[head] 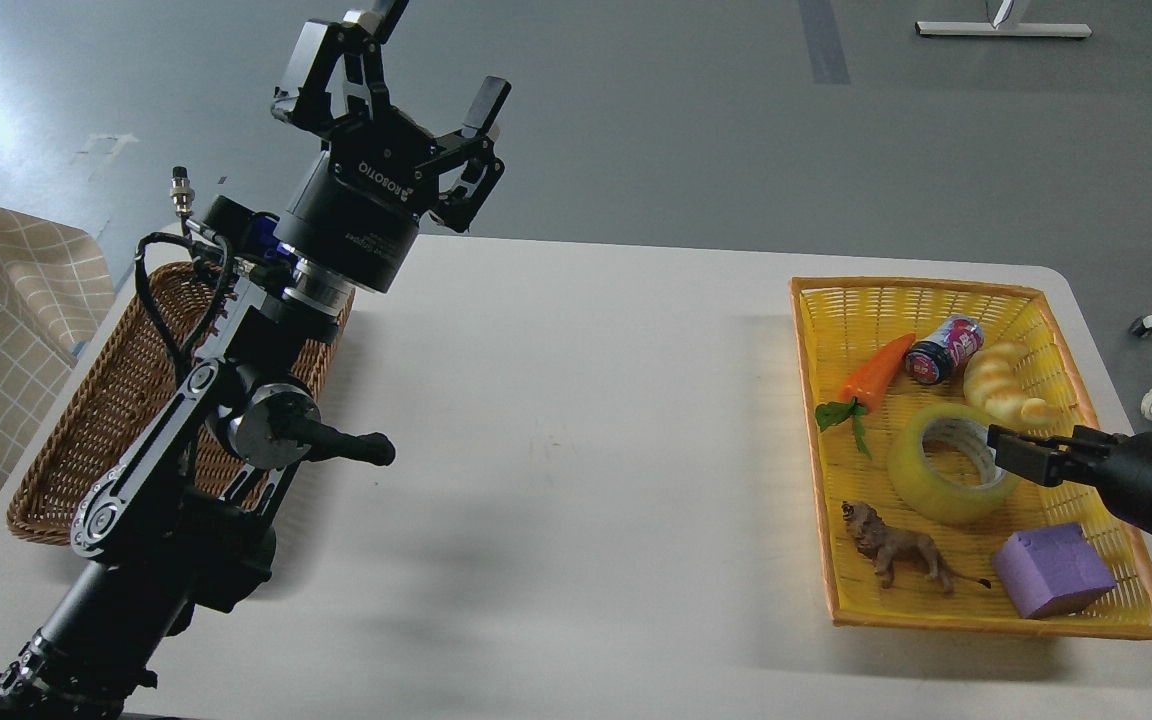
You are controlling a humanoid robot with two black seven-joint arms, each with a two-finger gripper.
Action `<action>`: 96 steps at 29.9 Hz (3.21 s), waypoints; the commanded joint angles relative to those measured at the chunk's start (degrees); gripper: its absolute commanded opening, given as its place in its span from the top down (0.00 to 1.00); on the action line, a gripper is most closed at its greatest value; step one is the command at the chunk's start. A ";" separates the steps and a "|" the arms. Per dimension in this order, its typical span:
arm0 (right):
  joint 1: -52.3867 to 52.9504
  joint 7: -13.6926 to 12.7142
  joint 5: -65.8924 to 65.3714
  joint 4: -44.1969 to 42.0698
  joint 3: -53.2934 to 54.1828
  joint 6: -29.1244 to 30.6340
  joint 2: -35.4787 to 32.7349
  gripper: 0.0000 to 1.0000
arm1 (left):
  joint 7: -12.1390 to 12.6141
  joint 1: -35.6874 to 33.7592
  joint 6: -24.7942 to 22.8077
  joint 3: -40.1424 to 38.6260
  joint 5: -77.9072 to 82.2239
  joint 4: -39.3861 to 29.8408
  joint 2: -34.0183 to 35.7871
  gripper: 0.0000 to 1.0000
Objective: Place and transfer tape with both arms
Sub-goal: 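Insert the right gripper into the tape roll's hole and grip it, then lift the tape roll out of the yellow basket with the right gripper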
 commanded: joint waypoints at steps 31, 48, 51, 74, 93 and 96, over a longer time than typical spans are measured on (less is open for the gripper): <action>2.04 -0.27 -4.76 -3.08 -2.82 0.00 4.41 0.42 | -0.09 1.08 0.36 -0.44 0.00 -1.70 -0.10 0.02; 1.43 -0.27 -4.67 -2.73 -2.82 0.00 4.49 0.65 | 0.00 1.43 0.36 -0.35 -0.08 -1.70 0.42 0.02; 1.34 -0.27 -4.67 -2.73 -2.82 0.00 4.49 0.66 | 0.00 1.43 0.36 -0.35 0.00 -1.70 0.42 0.02; 2.22 0.26 -1.61 2.00 1.46 0.00 1.16 0.95 | 0.26 1.96 0.44 -0.26 0.00 -1.62 0.60 0.02; 34.90 -2.63 3.85 -0.52 -12.38 0.00 17.91 0.94 | 0.52 1.69 0.44 -0.17 0.00 -1.53 0.86 0.02; 36.75 -3.95 2.72 -5.00 -15.91 0.00 24.94 0.95 | 0.52 1.78 0.36 -0.26 0.00 -1.53 1.65 0.02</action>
